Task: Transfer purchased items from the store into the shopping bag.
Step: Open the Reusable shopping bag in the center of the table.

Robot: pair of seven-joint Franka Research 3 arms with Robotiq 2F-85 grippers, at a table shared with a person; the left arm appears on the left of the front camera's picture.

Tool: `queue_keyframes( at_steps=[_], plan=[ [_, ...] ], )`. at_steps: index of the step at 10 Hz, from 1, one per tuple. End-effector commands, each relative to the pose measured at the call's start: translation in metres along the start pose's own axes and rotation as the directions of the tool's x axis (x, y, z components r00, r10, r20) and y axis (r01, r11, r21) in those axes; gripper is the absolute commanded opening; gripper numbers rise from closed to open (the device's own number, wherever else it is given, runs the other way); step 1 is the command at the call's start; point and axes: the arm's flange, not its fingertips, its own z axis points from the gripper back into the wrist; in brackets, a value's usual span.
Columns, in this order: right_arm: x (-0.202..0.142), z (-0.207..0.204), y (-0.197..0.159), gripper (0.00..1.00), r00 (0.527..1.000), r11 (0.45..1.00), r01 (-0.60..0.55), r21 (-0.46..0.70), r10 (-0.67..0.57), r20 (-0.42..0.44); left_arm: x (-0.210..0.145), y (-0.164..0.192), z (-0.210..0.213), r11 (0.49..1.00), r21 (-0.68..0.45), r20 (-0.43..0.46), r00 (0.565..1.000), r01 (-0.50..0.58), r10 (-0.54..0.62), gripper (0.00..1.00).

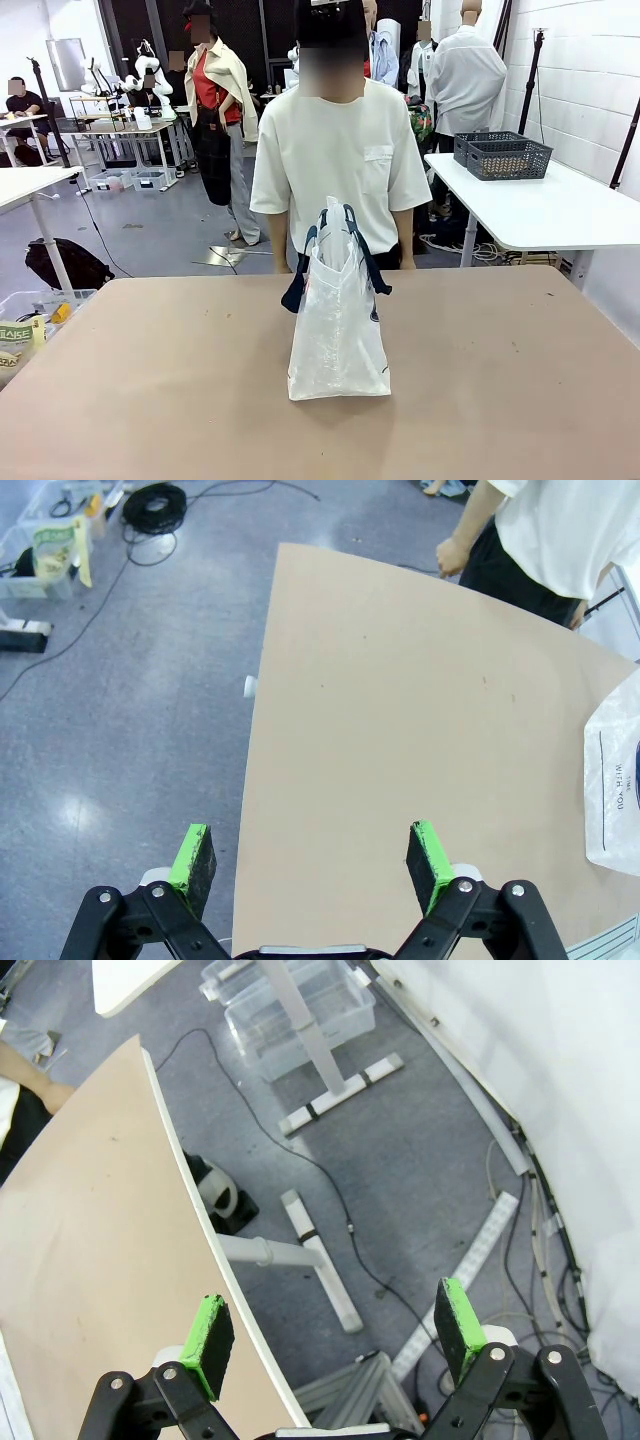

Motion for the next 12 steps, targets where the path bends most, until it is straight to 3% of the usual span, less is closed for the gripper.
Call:
queue_keyframes(
  at_steps=[1, 4, 6, 7, 8, 9, 10, 11, 12],
  plan=[
    [-0.002, 0.001, 0.002, 1.00, 1.000, 1.000, -0.009, -0.008, 0.009, -0.005, -0.001, 0.000, 0.001, 1.000, 0.007, -0.004, 1.000, -0.013, 0.013, 1.00],
    [0.000, 0.000, 0.000, 1.00, 1.000, 1.000, 0.000, 0.000, 0.000, 0.000, 0.000, 0.000, 0.000, 1.000, 0.000, 0.000, 1.000, 0.000, 0.000, 1.00],
    [0.035, 0.032, 0.066, 1.00, 0.988, 0.989, -0.135, 0.059, 0.139, -0.066, 0.058, -0.056, 0.007, 0.985, -0.048, 0.055, 0.985, 0.166, -0.163, 1.00],
    [0.044, 0.049, 0.105, 1.00, 0.975, 0.973, -0.209, 0.092, 0.216, -0.062, 0.081, -0.088, 0.007, 0.963, -0.089, 0.064, 0.966, 0.254, -0.249, 1.00],
    [0.047, 0.069, 0.147, 1.00, 0.953, 0.942, -0.301, 0.147, 0.303, 0.012, 0.101, -0.123, 0.003, 0.919, -0.116, 0.069, 0.926, 0.377, -0.372, 1.00],
    [0.048, 0.093, 0.195, 1.00, 0.909, 0.883, -0.415, 0.220, 0.412, 0.062, 0.129, -0.165, -0.006, 0.881, -0.154, 0.029, 0.893, 0.448, -0.449, 1.00],
    [0.043, 0.111, 0.239, 1.00, 0.852, 0.812, -0.510, 0.283, 0.523, 0.036, 0.152, -0.208, -0.015, 0.872, -0.239, -0.026, 0.895, 0.428, -0.446, 1.00],
    [0.034, 0.125, 0.281, 1.00, 0.787, 0.756, -0.583, 0.299, 0.617, -0.024, 0.166, -0.256, -0.031, 0.884, -0.273, -0.138, 0.894, 0.380, -0.427, 1.00],
    [0.025, 0.134, 0.314, 1.00, 0.734, 0.701, -0.644, 0.305, 0.679, -0.010, 0.169, -0.296, -0.046, 0.851, -0.317, -0.166, 0.859, 0.418, -0.484, 1.00]
  ],
)
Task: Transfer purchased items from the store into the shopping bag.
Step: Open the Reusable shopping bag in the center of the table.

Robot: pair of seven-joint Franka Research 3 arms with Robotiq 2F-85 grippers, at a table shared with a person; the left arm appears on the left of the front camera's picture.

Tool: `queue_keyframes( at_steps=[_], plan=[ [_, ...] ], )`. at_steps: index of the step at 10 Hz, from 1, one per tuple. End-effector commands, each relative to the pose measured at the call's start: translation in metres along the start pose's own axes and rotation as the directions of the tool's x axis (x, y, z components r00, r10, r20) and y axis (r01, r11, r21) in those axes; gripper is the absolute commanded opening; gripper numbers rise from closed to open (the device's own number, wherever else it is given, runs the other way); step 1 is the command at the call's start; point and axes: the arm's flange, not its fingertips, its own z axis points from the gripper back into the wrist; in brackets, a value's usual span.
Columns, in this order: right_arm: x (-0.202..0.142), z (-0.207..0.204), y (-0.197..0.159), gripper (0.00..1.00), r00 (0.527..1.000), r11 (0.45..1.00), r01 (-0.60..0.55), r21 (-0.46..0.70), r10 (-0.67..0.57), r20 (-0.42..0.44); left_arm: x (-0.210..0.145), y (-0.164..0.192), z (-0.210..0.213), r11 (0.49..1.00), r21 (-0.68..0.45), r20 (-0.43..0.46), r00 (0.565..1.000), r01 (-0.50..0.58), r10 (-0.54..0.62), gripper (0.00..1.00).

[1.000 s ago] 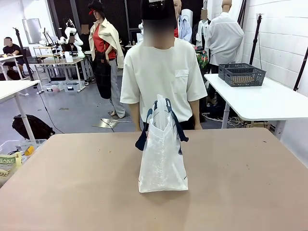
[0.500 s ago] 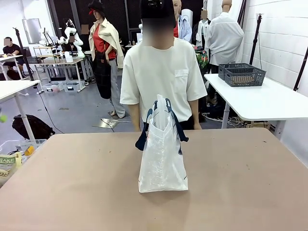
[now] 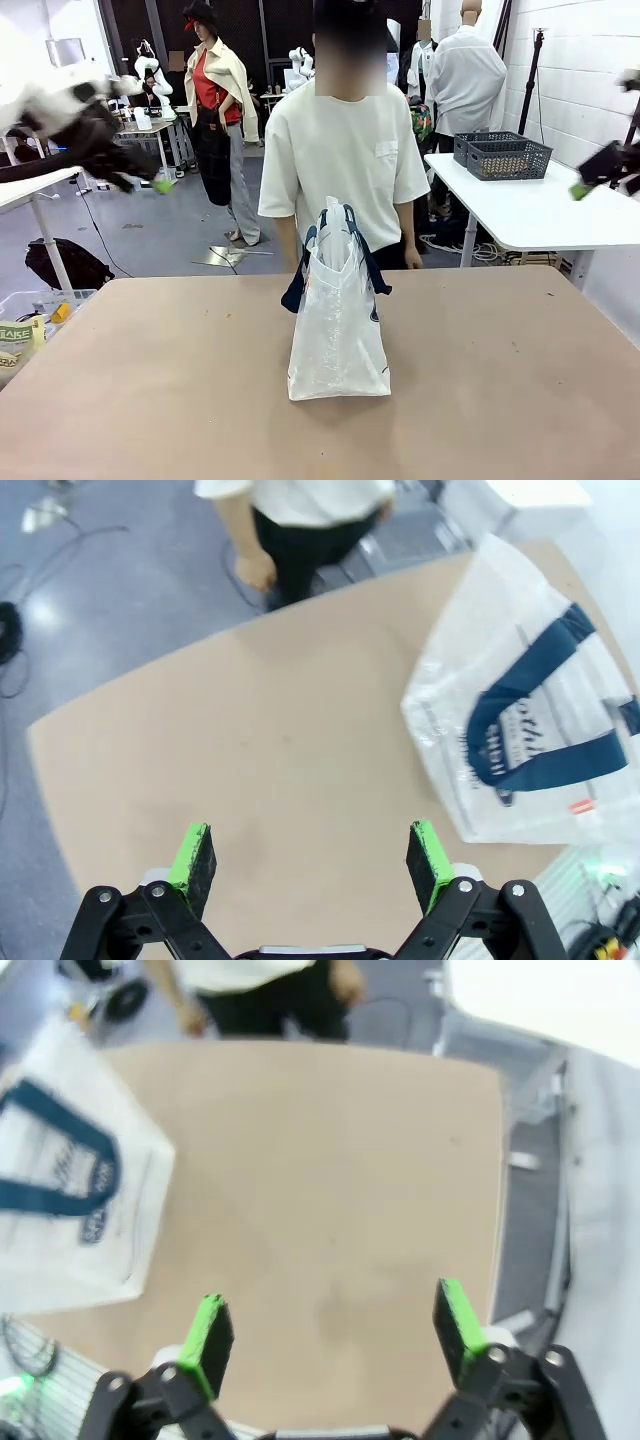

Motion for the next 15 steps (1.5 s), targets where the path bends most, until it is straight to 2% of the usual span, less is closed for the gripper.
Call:
queue_keyframes(
  at_steps=[1, 2, 3, 4, 9, 11, 15],
  plan=[
    [0.017, -0.010, 0.019, 1.00, 0.993, 0.994, -0.106, 0.023, 0.107, -0.055, 0.040, -0.013, -0.015, 0.996, -0.084, -0.069, 0.998, 0.008, -0.014, 1.00],
    [0.021, -0.013, 0.025, 1.00, 0.994, 0.995, -0.096, 0.024, 0.098, -0.058, 0.048, -0.024, -0.021, 0.993, -0.118, -0.045, 0.999, -0.010, 0.005, 1.00],
    [0.017, -0.018, 0.018, 1.00, 0.993, 0.996, -0.090, -0.018, 0.088, -0.073, 0.042, -0.027, -0.018, 0.998, -0.052, -0.055, 0.998, -0.040, 0.037, 1.00],
    [0.015, -0.008, 0.044, 1.00, 0.994, 0.994, -0.099, 0.036, 0.101, -0.046, 0.040, -0.036, -0.035, 0.995, -0.097, -0.060, 0.998, 0.012, -0.018, 1.00],
    [0.015, -0.008, 0.044, 1.00, 0.994, 0.994, -0.099, 0.036, 0.101, -0.046, 0.045, -0.036, -0.038, 0.997, -0.082, -0.065, 0.998, -0.001, -0.004, 1.00],
    [0.024, -0.002, 0.052, 1.00, 0.991, 0.992, -0.119, 0.030, 0.120, -0.055, 0.073, -0.053, -0.039, 0.994, -0.109, -0.035, 0.999, 0.014, -0.018, 1.00],
    [0.064, 0.022, 0.109, 1.00, 0.979, 0.974, -0.204, 0.102, 0.206, -0.004, 0.143, -0.088, -0.054, 0.969, -0.233, -0.001, 0.996, 0.083, -0.086, 1.00]
  ],
)
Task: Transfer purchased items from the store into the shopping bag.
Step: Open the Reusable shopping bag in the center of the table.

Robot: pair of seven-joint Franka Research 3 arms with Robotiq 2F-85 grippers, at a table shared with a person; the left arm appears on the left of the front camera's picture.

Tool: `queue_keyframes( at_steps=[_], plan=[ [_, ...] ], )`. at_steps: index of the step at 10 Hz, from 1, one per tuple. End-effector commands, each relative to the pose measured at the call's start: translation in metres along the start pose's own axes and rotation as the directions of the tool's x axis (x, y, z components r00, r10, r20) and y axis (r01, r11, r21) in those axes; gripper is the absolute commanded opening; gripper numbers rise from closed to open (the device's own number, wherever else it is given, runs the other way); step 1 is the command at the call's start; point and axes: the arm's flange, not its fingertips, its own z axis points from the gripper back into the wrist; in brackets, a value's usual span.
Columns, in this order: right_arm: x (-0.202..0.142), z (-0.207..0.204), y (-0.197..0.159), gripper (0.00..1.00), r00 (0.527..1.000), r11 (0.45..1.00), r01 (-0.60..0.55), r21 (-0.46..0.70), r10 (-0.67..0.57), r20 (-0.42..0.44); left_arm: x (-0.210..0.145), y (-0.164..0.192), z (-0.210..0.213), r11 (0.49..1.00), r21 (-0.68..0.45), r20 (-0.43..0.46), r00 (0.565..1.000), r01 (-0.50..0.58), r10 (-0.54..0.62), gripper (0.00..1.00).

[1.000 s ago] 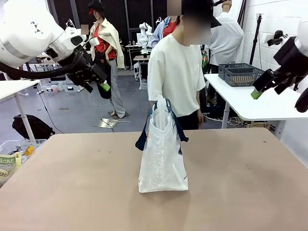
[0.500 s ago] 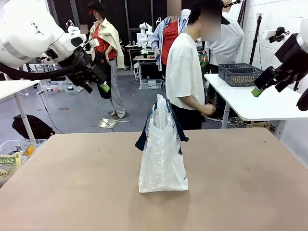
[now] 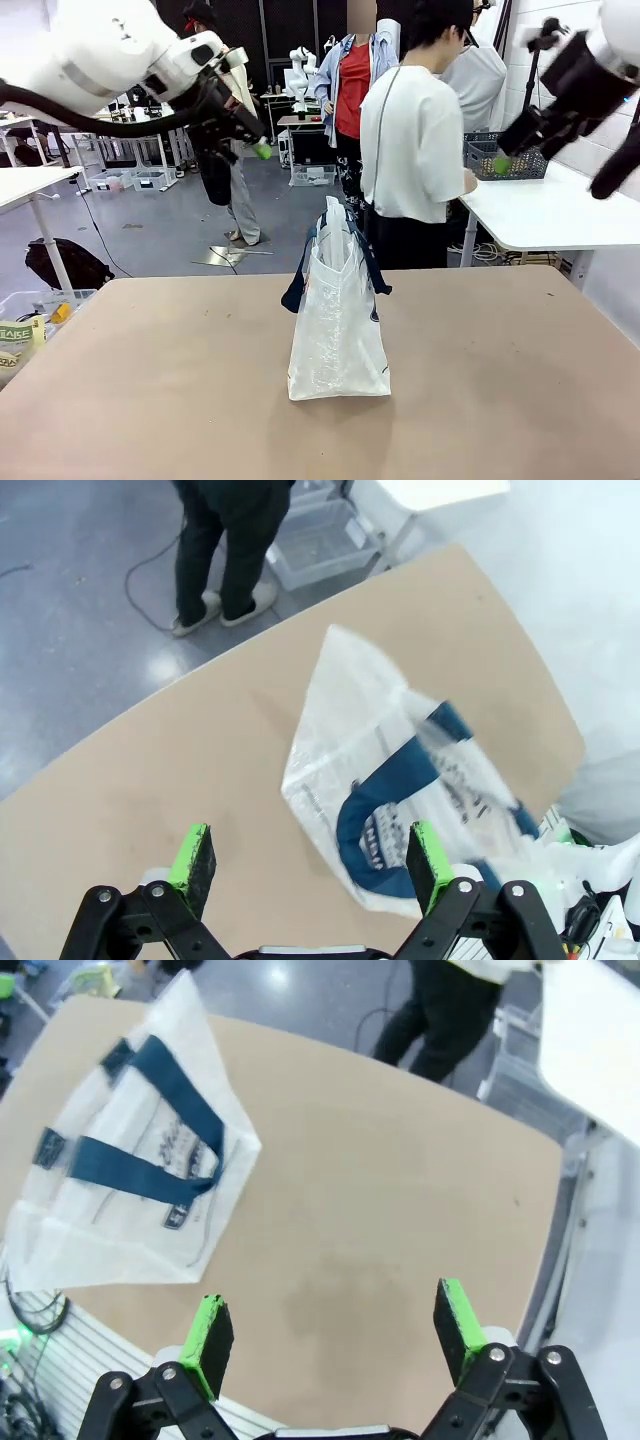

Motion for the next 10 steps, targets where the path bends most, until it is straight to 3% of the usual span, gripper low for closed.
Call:
queue_keyframes(
  at_steps=[1, 3, 5, 10],
  plan=[
    [0.031, -0.005, 0.021, 1.00, 0.999, 0.996, -0.036, 0.082, 0.037, -0.013, 0.040, -0.003, -0.018, 0.998, -0.066, -0.036, 0.999, 0.012, -0.014, 1.00],
    [0.059, -0.028, 0.055, 1.00, 0.995, 0.982, -0.072, 0.173, 0.083, -0.052, 0.058, -0.019, -0.052, 0.998, -0.069, -0.131, 0.991, -0.005, -0.004, 1.00],
    [0.075, -0.056, 0.080, 1.00, 0.997, 0.965, -0.032, 0.261, 0.051, -0.065, 0.062, -0.033, -0.083, 0.996, -0.079, -0.200, 0.980, -0.034, 0.018, 1.00],
    [0.074, -0.111, 0.109, 1.00, 0.989, 0.966, 0.041, 0.257, -0.002, -0.150, 0.047, -0.042, -0.126, 0.996, -0.063, -0.290, 0.956, -0.065, 0.044, 1.00]
  ],
)
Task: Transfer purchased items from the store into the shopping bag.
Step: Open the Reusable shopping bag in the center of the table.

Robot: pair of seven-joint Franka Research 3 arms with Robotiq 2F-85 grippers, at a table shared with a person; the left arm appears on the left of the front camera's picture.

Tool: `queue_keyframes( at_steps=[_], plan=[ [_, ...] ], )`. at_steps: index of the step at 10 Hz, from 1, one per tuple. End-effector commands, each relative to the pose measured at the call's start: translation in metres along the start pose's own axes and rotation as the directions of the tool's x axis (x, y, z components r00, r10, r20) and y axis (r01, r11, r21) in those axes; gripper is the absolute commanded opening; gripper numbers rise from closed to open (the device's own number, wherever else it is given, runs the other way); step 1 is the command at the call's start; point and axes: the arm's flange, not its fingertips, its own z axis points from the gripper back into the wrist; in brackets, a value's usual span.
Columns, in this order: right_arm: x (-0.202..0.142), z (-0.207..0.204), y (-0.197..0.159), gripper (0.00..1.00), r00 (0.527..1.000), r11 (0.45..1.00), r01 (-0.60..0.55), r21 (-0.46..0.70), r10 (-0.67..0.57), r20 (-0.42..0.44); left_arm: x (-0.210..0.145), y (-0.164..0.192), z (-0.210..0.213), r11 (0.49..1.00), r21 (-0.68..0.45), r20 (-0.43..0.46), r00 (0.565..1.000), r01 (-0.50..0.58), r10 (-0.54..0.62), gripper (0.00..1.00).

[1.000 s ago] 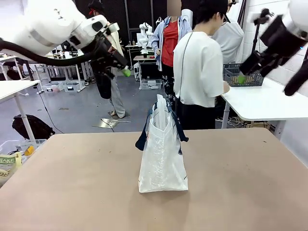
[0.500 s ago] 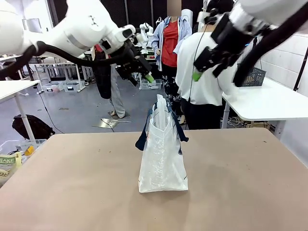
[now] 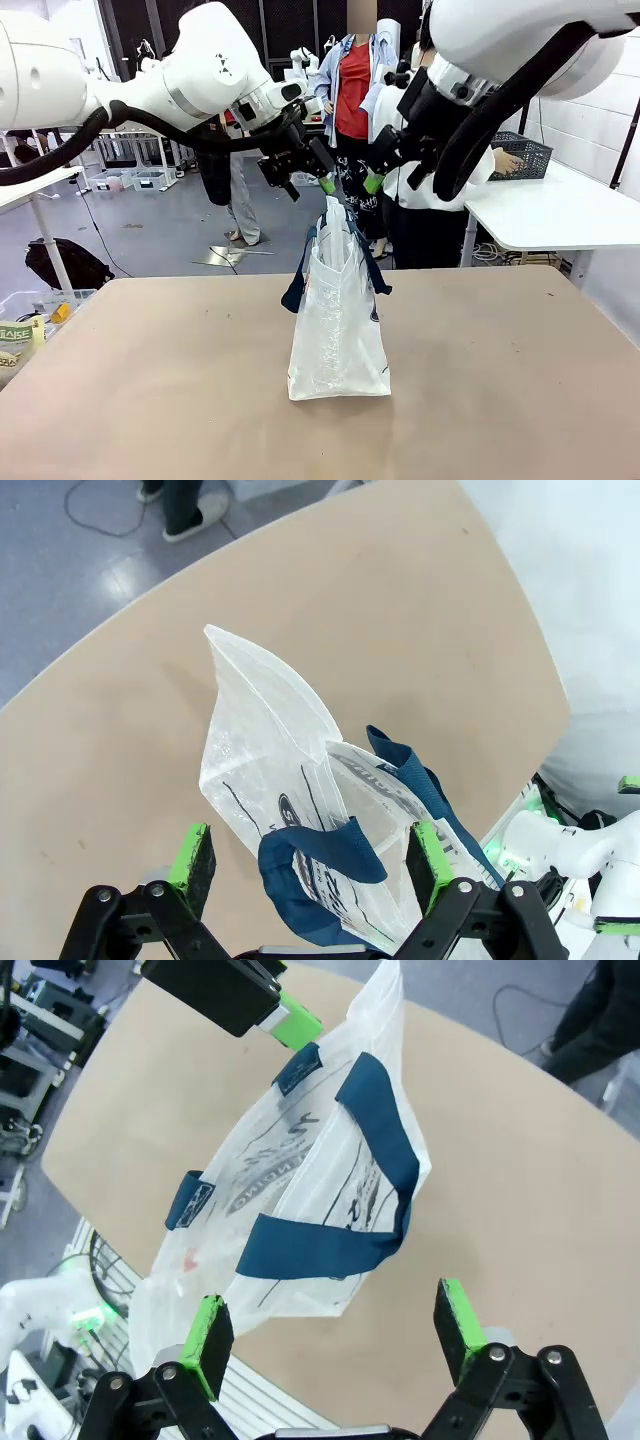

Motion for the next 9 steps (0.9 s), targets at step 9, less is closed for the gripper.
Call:
queue_keyframes(
  at_steps=[9],
  plan=[
    [0.005, -0.063, 0.027, 1.00, 0.995, 0.997, 0.003, 0.077, 0.004, -0.098, 0.019, 0.010, -0.035, 0.999, 0.000, -0.097, 0.995, -0.033, 0.033, 1.00]
  ],
)
